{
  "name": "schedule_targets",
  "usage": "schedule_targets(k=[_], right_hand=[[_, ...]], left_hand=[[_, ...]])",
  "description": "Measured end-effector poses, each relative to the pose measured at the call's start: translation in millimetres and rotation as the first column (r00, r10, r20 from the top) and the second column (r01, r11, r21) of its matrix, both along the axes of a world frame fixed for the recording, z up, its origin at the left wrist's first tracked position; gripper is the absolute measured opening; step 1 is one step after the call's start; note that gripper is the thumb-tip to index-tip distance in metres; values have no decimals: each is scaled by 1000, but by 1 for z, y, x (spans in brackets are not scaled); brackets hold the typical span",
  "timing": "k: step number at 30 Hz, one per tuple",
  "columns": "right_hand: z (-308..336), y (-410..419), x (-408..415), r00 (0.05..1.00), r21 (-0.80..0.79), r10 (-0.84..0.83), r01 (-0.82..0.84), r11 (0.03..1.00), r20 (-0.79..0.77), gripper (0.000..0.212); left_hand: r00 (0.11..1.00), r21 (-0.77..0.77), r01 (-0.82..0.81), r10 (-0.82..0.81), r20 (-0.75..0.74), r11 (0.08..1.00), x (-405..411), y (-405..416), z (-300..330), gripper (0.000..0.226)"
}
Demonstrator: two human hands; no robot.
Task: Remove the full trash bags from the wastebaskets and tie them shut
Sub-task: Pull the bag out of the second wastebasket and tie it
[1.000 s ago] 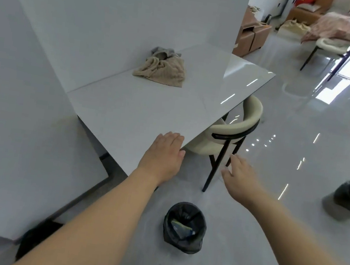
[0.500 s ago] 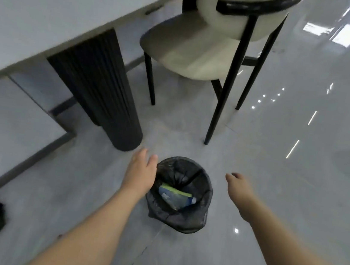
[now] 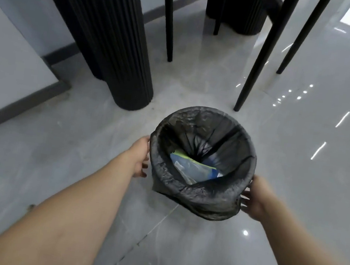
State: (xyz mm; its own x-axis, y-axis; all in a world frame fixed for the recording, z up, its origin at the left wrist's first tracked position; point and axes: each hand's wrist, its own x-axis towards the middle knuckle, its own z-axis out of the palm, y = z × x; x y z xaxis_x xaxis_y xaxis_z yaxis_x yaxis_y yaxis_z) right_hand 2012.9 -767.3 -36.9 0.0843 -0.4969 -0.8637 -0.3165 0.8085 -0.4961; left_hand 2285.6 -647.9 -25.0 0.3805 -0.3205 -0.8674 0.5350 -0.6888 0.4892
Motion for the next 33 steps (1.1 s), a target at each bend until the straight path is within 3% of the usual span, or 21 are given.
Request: schedule_targets(k=[3, 5, 8, 11, 17, 21, 24, 29, 33], right_hand=[[-19, 6, -10, 998, 116, -49, 45, 992, 27, 33], [-21, 1, -14, 998, 145, -49, 44, 988, 30, 42], [-8, -5, -11, 999, 120, -12, 7, 993, 47, 48], [-4, -1, -8, 993, 123, 35, -48, 991, 109, 40], [5, 6, -13, 990, 78, 140, -137, 987, -36, 20], [23, 1, -18, 989, 52, 128, -124, 991, -76, 15], [37, -1, -17, 996, 70, 85, -86, 994, 14, 23], [58, -5, -18, 990, 94, 89, -100, 991, 114, 29], [69, -7, -16, 995, 37, 36, -39, 999, 97, 21]], left_hand=[[980, -68, 22, -35, -197, 997, -4, 6, -21, 51], [962, -87, 140, -156, -225, 986, -3, 3, -23, 50], [960, -51, 200, -206, -192, 979, 2, -3, -19, 42], [960, -7, 189, -186, -210, 982, -1, 4, -19, 33], [972, -16, 186, -187, -143, 982, 10, 5, 9, 24], [953, -36, 253, -255, -162, 967, 25, 7, 35, 44], [936, -69, 306, -314, -160, 949, 33, 13, 55, 51], [933, -77, 353, -357, -53, 933, 32, 7, 79, 17], [943, -27, 331, -329, 43, 943, 20, -1, 85, 10]])
